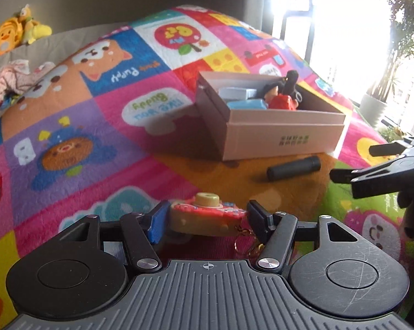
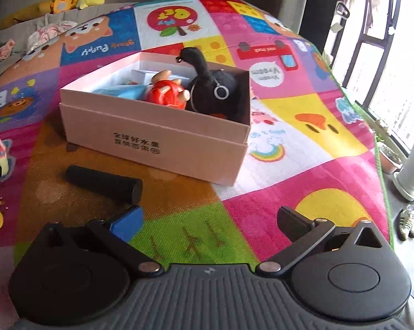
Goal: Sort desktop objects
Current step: 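Lift the yellow-red keychain with the left tool while the right tool grasps the black cylinder handle, then drop the yellow-red keychain into the box with the left tool while the right carries the handle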
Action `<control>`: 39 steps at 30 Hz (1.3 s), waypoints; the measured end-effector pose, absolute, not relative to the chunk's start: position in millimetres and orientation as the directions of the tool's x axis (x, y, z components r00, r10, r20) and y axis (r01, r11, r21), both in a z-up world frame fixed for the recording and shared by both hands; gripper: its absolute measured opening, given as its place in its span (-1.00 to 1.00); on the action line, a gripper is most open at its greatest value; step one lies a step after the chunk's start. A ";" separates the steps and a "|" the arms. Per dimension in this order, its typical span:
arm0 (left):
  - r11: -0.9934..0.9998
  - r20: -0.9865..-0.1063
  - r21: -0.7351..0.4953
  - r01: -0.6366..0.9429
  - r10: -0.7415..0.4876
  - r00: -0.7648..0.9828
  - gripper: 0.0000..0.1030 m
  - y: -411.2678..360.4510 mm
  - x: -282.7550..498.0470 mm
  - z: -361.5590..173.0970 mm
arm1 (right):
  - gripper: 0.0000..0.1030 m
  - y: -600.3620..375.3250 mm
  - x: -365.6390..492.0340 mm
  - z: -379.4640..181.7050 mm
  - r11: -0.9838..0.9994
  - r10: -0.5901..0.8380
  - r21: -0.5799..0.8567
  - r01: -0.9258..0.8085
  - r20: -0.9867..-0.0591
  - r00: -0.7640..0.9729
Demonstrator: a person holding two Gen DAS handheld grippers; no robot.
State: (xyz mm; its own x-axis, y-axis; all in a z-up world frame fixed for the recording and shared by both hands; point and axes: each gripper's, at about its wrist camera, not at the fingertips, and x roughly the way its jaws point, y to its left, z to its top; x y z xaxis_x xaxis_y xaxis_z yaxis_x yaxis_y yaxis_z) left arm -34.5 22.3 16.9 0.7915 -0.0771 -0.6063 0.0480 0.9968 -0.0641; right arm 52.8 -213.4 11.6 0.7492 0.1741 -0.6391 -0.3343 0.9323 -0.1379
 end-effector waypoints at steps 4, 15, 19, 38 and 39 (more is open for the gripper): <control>0.997 -0.615 -0.069 0.046 -0.079 0.784 0.30 25.6 -35.0 9.9 | 1.00 -209.7 44.8 19.3 0.920 0.278 -0.028 -0.390 -0.654 0.704; 0.996 -0.606 -0.047 0.078 -0.091 0.790 0.50 18.5 -39.0 8.3 | 1.00 -130.6 72.3 8.9 0.924 0.282 0.008 -0.383 -0.690 0.666; 0.995 -0.604 -0.062 0.075 -0.097 0.791 0.54 20.1 -39.2 8.1 | 0.79 -124.2 80.5 5.8 0.938 0.257 0.012 -0.347 -0.695 0.671; 0.993 -0.633 0.043 0.111 -0.059 0.772 0.26 -2.0 -33.5 10.6 | 0.45 -237.5 37.9 41.3 0.937 0.305 0.065 -0.343 -0.631 0.713; 0.992 -0.626 0.051 0.117 -0.060 0.777 0.26 -4.0 -31.6 15.0 | 0.45 -247.0 37.2 48.7 0.942 0.300 0.070 -0.328 -0.610 0.734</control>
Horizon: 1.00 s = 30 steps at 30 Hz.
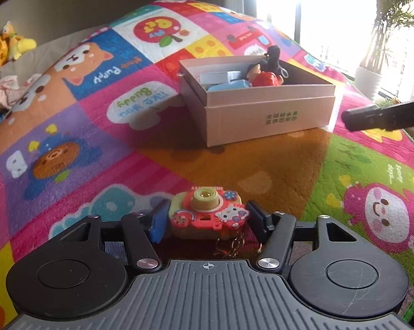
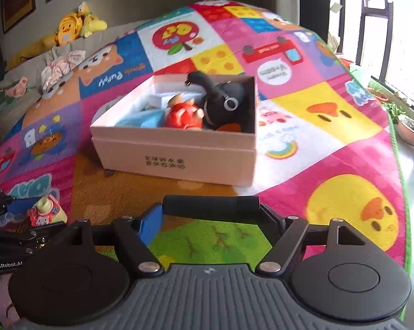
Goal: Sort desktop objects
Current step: 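Drop the yellow-red keychain into the box with the left tool while the right carries the handle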
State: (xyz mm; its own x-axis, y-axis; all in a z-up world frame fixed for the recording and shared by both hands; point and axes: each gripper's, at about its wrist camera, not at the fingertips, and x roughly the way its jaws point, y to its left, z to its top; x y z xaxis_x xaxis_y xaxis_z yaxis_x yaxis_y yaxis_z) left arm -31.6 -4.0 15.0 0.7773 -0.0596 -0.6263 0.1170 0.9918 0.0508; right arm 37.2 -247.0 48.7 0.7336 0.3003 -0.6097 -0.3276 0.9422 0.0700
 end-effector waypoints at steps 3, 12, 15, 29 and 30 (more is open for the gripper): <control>0.989 -0.573 0.060 0.137 -0.078 0.816 0.24 -10.0 -22.8 41.9 | 0.45 -269.9 32.7 71.8 0.959 0.271 0.074 -0.274 -0.526 0.806; 0.978 -0.308 0.150 0.147 -0.096 0.947 0.22 -40.6 29.4 138.9 | 0.45 -291.8 15.6 95.0 0.973 0.208 -0.014 -0.229 -0.368 0.906; 0.978 -0.316 0.149 0.143 -0.090 0.944 0.22 -48.2 63.2 138.5 | 0.45 -291.7 20.1 88.9 0.972 0.213 -0.006 -0.234 -0.391 0.895; 0.995 -0.519 0.020 0.099 -0.074 0.852 0.83 -8.1 44.2 51.7 | 0.45 -270.3 51.0 84.3 0.956 0.276 0.035 -0.290 -0.435 0.857; 0.995 -0.528 0.020 0.095 -0.070 0.846 0.84 -6.5 38.2 47.4 | 0.45 -263.0 59.3 86.0 0.951 0.293 0.046 -0.305 -0.442 0.848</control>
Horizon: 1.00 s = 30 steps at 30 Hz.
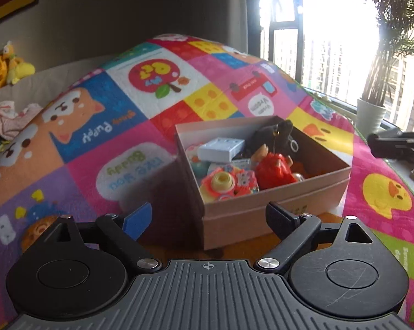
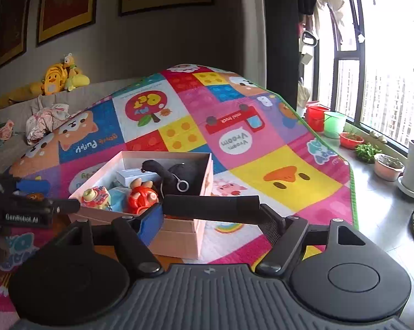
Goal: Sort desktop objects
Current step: 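Drop the yellow-red keychain into the box with the left tool while the right carries the handle, then lower the black cylinder handle into the box and open the right tool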
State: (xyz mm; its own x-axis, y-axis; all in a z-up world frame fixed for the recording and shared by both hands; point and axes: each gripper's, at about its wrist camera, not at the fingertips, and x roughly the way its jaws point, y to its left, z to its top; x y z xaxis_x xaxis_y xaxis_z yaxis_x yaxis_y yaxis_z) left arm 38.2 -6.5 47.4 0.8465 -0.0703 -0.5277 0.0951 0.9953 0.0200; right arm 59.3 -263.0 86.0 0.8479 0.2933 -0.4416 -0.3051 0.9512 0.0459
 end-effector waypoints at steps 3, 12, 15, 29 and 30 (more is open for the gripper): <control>0.995 -0.542 0.034 0.089 -0.056 0.839 0.85 -4.2 26.1 39.2 | 0.45 -242.9 84.1 90.5 0.939 0.333 0.083 -0.334 -0.457 0.824; 0.999 -0.550 0.019 0.048 -0.030 0.835 0.98 4.5 5.5 30.0 | 0.77 -219.3 94.4 67.7 0.931 0.354 0.112 -0.347 -0.505 0.787; 0.998 -0.565 0.014 0.053 -0.036 0.824 1.00 1.3 2.5 22.6 | 0.98 -219.9 63.5 59.4 0.933 0.335 0.054 -0.356 -0.490 0.804; 0.995 -0.578 -0.023 0.094 -0.090 0.811 1.00 -7.8 -2.4 22.4 | 0.46 -224.6 100.1 80.8 0.955 0.261 -0.018 -0.297 -0.430 0.864; 0.995 -0.577 -0.023 0.099 -0.094 0.812 1.00 -8.1 -2.8 22.9 | 0.38 -228.4 113.6 79.7 0.961 0.253 0.016 -0.276 -0.449 0.857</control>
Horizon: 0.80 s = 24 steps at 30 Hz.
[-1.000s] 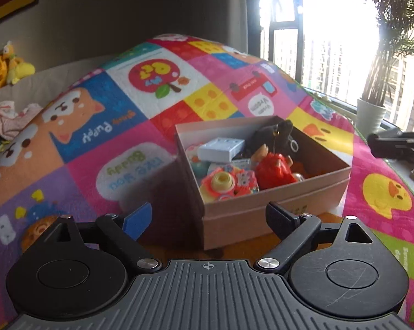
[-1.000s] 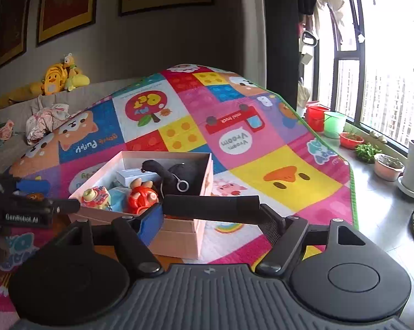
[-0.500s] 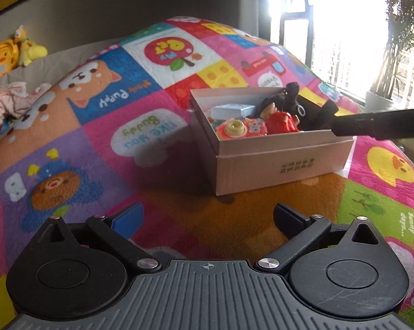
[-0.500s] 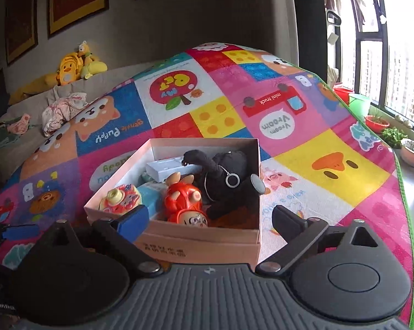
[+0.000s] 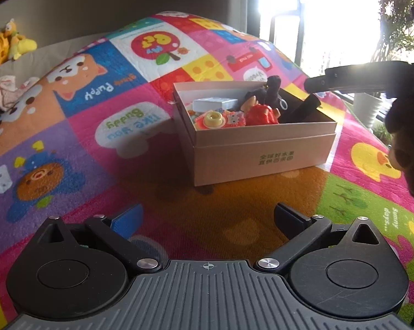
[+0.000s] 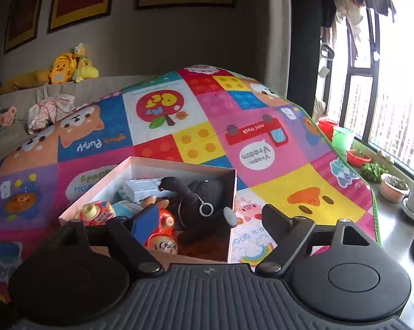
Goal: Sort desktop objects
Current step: 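Lower the black cylinder handle into the box and open the right tool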
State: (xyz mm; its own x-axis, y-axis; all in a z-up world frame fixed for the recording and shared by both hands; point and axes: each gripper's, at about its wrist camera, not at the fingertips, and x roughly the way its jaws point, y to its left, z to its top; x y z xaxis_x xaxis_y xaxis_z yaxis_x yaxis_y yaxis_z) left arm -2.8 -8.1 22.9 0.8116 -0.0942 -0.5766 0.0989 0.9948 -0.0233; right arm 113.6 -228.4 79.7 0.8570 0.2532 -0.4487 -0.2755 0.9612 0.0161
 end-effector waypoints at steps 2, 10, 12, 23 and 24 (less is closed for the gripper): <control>0.994 -0.575 -0.029 0.103 -0.101 0.812 1.00 -7.2 -2.8 23.5 | 0.27 -234.9 136.2 73.9 0.963 0.264 0.085 -0.256 -0.497 0.827; 0.995 -0.582 -0.067 0.077 -0.101 0.807 1.00 2.9 -1.1 21.6 | -0.58 -235.8 147.8 70.5 0.949 0.313 0.161 -0.270 -0.554 0.771; 0.994 -0.581 -0.074 0.078 -0.107 0.807 1.00 3.8 -1.5 21.3 | -0.58 -235.4 141.0 83.8 0.952 0.302 0.122 -0.281 -0.529 0.793; 0.992 -0.590 -0.092 0.091 -0.128 0.797 1.00 3.8 -2.8 14.8 | -0.17 -205.7 131.7 118.9 0.909 0.379 0.038 -0.415 -0.491 0.784; 0.992 -0.589 -0.091 0.084 -0.122 0.799 1.00 5.6 -3.1 15.2 | -0.13 -208.7 130.7 121.6 0.907 0.397 0.073 -0.415 -0.475 0.785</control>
